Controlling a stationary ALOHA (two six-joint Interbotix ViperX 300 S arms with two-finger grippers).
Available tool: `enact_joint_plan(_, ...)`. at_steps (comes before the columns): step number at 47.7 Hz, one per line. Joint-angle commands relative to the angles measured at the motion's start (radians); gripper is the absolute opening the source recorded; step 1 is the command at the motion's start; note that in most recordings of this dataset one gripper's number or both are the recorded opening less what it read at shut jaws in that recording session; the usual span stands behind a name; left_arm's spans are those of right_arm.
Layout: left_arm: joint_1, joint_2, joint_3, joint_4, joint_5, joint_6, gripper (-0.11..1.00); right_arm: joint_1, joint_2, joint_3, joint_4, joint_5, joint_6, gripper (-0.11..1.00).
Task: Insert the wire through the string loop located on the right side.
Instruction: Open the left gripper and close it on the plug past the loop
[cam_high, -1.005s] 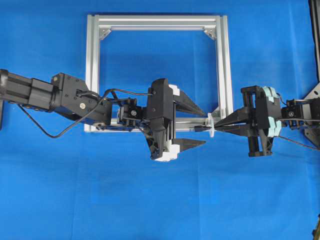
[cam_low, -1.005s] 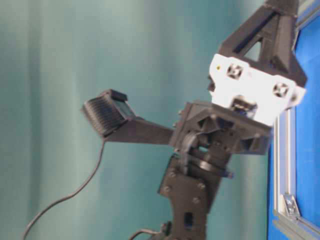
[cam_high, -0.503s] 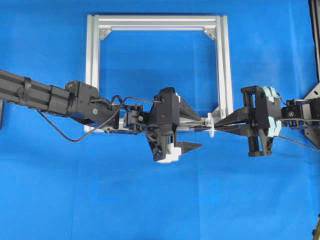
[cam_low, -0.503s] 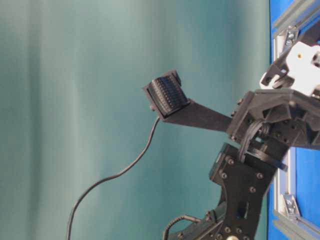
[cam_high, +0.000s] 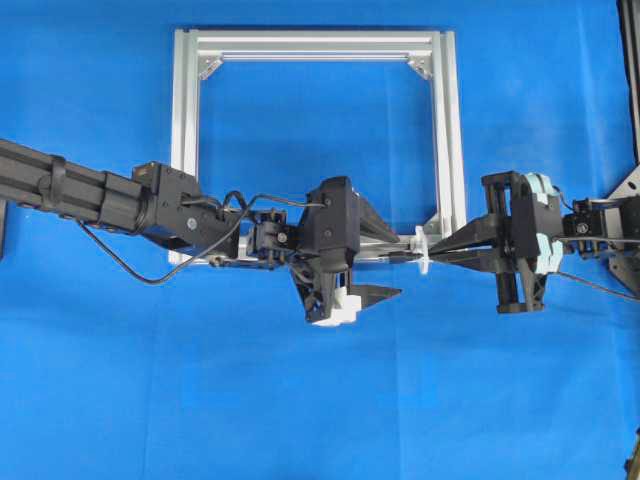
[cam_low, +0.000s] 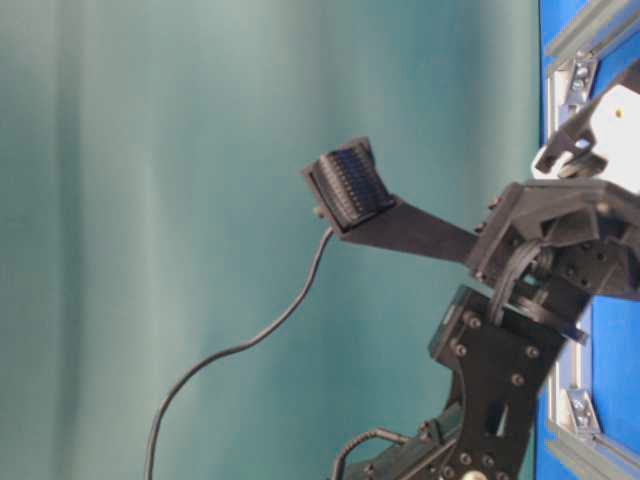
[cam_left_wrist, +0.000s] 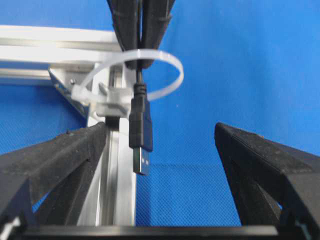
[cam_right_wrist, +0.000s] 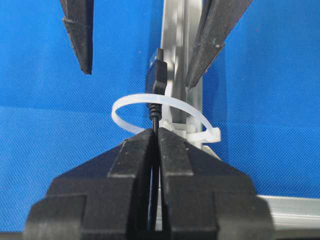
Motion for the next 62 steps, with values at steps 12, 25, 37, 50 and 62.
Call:
enact_joint_plan(12,0.003,-0.02,-0.023,0.0,-0.003,0.0,0.9,-0.002,-0.005,-0.014,0.002,-0.008,0.0,-0.04)
enact_joint_plan(25,0.003,-0.021,-0.025,0.0,-0.003,0.0,0.89,-0.002,-0.005,-0.014,0.0,-0.008,0.0,-0.04)
enact_joint_plan(37,0.003,-0.02,-0.026,0.0,0.003,0.0,0.87,-0.002,-0.005,-0.014,0.0,-0.006,0.0,-0.04)
enact_joint_plan(50,0.005,-0.012,-0.054,0.002,0.044,0.011,0.27,-0.002,-0.005,-0.014,0.0,-0.006,0.0,-0.04)
enact_joint_plan(62,0.006,-0.012,-0.054,0.002,0.044,0.011,0.08,0.0,-0.005,-0.014,0.0,-0.006,-0.002,-0.04)
